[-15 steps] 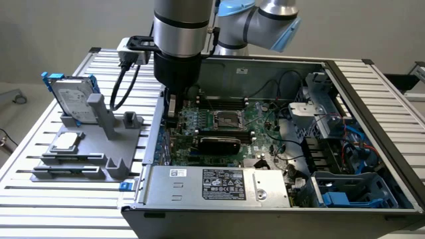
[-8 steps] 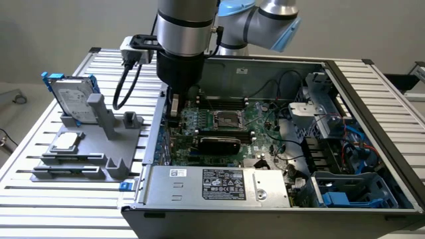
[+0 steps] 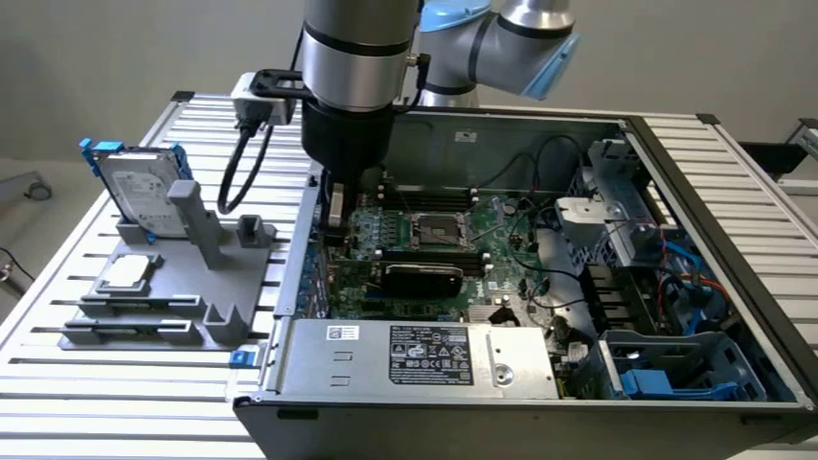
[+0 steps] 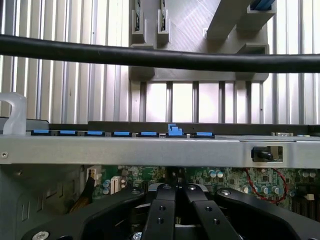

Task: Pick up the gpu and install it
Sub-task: 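Press down on the gpu until it lock into place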

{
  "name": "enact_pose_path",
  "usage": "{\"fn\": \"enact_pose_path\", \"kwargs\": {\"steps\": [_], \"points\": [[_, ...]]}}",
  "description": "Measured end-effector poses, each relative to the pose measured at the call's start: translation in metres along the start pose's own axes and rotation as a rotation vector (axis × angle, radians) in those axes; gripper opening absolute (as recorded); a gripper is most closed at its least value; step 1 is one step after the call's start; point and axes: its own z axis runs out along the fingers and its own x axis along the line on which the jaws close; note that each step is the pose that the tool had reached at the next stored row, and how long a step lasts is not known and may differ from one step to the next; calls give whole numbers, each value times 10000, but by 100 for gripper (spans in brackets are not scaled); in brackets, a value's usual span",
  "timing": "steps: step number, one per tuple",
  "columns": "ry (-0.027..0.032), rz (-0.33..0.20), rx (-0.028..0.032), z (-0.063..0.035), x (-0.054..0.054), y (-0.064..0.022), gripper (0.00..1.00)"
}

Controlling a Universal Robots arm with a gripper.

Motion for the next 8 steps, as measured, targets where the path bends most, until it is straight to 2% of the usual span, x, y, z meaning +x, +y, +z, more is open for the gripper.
{"fn": "enact_pose_path", "kwargs": {"steps": [4, 8], "points": [[2, 0, -20, 13, 0, -2, 11], [1, -3, -76, 21, 0, -3, 11]]}}
